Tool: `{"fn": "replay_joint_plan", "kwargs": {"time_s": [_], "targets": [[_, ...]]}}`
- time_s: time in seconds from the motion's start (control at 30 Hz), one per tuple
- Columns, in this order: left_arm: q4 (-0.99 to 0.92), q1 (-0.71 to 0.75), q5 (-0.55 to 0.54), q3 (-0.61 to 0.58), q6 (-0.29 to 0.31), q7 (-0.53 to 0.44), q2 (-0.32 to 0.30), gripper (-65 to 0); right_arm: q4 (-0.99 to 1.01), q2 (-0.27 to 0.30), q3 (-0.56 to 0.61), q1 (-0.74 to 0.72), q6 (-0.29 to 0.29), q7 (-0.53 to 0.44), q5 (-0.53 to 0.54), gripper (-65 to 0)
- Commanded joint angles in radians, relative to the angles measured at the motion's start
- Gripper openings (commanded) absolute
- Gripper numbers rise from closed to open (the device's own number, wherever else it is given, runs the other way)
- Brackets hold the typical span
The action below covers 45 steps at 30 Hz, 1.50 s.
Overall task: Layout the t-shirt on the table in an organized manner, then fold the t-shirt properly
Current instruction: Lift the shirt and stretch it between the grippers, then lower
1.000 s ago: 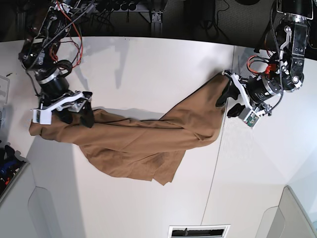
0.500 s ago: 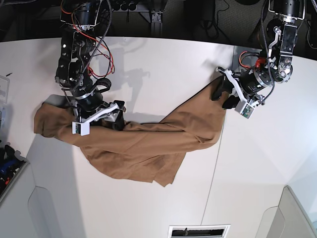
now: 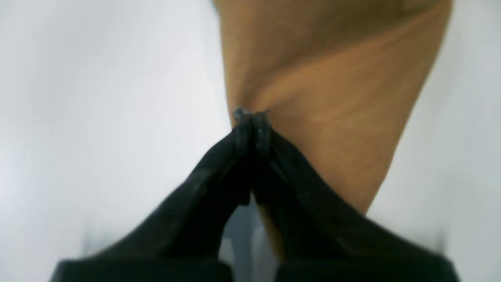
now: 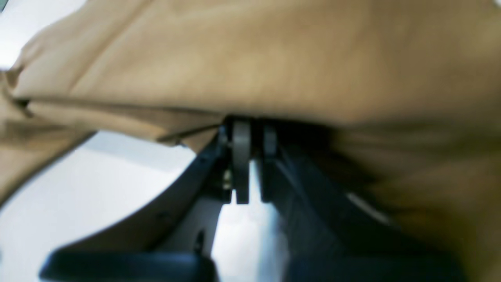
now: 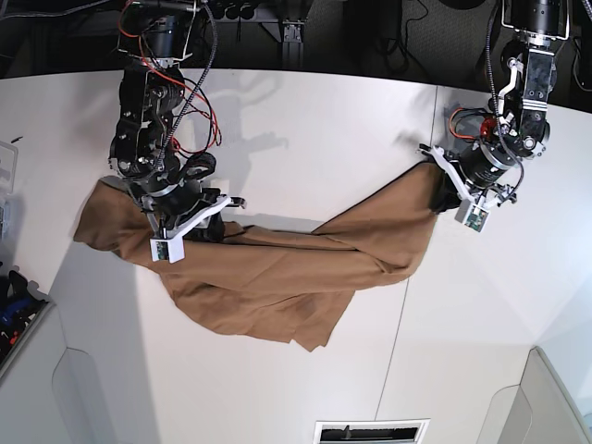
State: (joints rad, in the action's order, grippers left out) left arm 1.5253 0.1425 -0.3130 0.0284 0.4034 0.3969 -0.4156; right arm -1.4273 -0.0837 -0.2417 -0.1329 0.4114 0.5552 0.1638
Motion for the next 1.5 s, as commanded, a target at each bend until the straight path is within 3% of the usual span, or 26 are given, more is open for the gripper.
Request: {"fn": "replay_joint_plan", "kwargs": {"time_s": [0.0,0.27,0.4,0.5,0.63,0.73,0.77,0.8,0.9,0.93,1.1,1.2,1.37,1.47], "targets": [[0.033,-0.012,-0.008,0.027,-0.007,-0.018,-0.018,-65.0,-0.073,0.001,0.002,-0.006,0.011,-0.026,0.037,-65.0],[0.084,-0.068,-0.072,0.195,-0.006,0.001,-0.104,-65.0,-0.442,0.021,-0.001,0.064,0.020,0.047,0.088,-65.0],[0.119,-0.106,-0.080,0.230,-0.001,0.015,-0.170,-65.0,-0.480,0.060,-0.003,0.058,0.015,0.044,0.091,-65.0],[0.131,-0.138,-0.080,0.230,0.046,0.011,-0.217,-65.0,-0.480,0.070,-0.009,0.050,0.014,0.021,0.090,-65.0],[0.130,-0.184,-0.113,0.229,0.092,0.010,-0.230,-65.0,-0.473,0.070,-0.028,0.044,-0.011,0.022,0.078,-65.0],[0.120,-0.219,-0.116,0.185,0.110,-0.021,-0.230,-65.0,-0.439,0.070,-0.032,0.033,-0.083,0.021,0.048,-29.7],[0.106,-0.233,-0.112,0.159,0.109,-0.029,-0.230,-65.0,-0.419,0.070,-0.032,0.024,-0.101,0.021,0.035,-21.5],[0.089,-0.248,-0.111,0.127,0.109,-0.035,-0.230,-58.5,-0.397,0.070,-0.032,0.017,-0.104,0.021,0.027,-19.3],[0.025,-0.280,-0.098,0.027,0.093,-0.034,-0.230,-37.8,-0.346,0.070,-0.032,0.015,-0.100,0.034,0.031,-19.6],[0.005,-0.288,-0.086,-0.005,0.090,-0.034,-0.228,-34.0,-0.338,0.070,-0.032,0.018,-0.100,0.058,0.039,-19.6],[-0.019,-0.294,-0.086,-0.060,0.075,0.084,-0.196,-32.8,-0.338,0.069,-0.032,0.043,-0.054,0.145,0.111,-19.7],[0.018,-0.259,-0.172,-0.060,0.129,0.142,-0.185,-32.8,-0.339,0.069,-0.031,0.087,-0.044,0.145,0.135,-19.7],[0.062,-0.143,-0.177,-0.060,0.150,0.141,-0.151,-32.8,-0.315,0.067,-0.028,0.202,-0.046,0.126,0.130,-19.7],[0.053,-0.125,-0.095,-0.060,0.150,0.082,-0.104,-32.8,-0.253,0.068,-0.028,0.211,-0.050,0.080,0.089,-19.7]]}}
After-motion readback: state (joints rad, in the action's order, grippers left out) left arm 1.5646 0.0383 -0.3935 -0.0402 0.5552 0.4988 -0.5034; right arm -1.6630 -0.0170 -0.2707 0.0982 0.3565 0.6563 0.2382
